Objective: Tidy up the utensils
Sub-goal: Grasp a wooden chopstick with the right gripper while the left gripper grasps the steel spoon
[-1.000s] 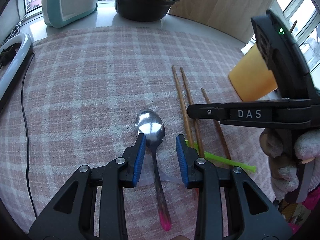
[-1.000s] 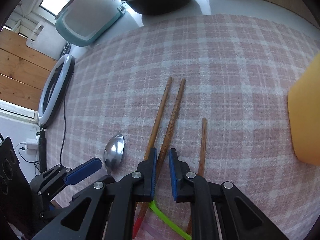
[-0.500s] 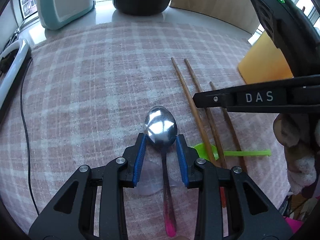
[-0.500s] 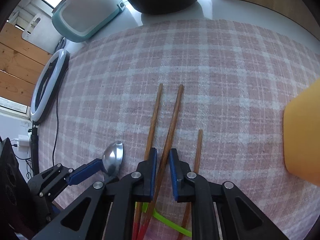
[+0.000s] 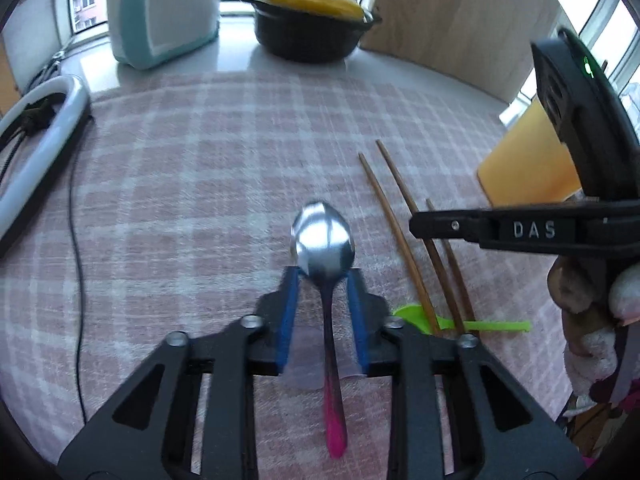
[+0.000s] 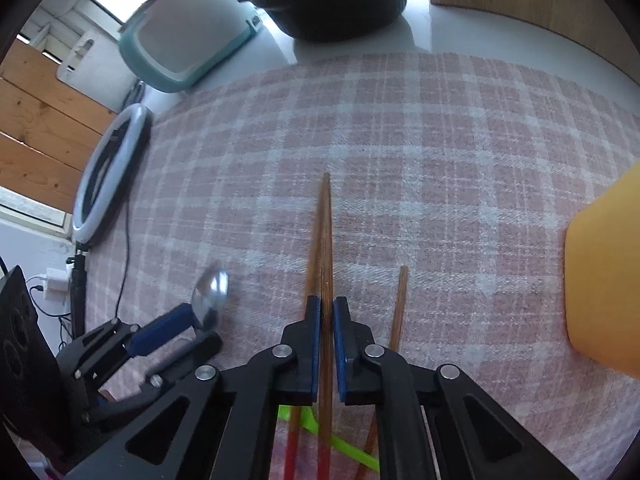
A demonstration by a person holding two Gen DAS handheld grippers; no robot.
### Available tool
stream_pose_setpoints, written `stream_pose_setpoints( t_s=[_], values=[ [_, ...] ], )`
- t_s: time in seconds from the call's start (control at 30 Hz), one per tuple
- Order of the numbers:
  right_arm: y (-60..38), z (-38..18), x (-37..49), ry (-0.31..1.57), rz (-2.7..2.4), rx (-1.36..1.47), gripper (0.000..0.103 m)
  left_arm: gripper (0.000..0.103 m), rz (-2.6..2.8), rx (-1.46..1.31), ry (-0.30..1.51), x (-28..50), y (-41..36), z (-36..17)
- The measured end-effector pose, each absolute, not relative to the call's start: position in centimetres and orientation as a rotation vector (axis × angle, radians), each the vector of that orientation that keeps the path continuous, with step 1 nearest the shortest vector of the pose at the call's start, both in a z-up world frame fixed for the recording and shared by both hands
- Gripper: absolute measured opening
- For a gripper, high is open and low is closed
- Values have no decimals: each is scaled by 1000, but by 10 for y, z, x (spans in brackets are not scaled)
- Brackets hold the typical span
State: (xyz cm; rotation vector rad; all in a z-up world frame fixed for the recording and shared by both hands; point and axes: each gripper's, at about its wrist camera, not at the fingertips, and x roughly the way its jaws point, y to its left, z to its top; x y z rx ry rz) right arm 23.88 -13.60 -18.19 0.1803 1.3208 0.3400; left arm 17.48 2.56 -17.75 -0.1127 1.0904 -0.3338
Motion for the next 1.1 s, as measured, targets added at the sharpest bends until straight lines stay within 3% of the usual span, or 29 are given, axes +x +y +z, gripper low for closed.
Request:
stream_pose_setpoints(
  t_s=[0.33,0.4,0.7,0.8,0.87,1.1],
  values=[
    [-135,-173,225,1268,357,106,4,1,-299,-164,1087,178,41,-173],
    [-137,-174,224,1268,355,107,4,14,-291,-213,1125,183,45,-178],
    [-149,-176,216,1288,362,134,4,19,-276,-234,1223,198,34,-200],
    [-148,-176,215,1285,367,127,4,18,-260,-215,1217,206,27,-202],
    [-146,-175,215,1282,372,121,4,4,-253,-202,1194,211,25,-204],
    [-147,-166,209,1251,393,140,4,0,-245,-227,1134,198,34,-190]
  ],
)
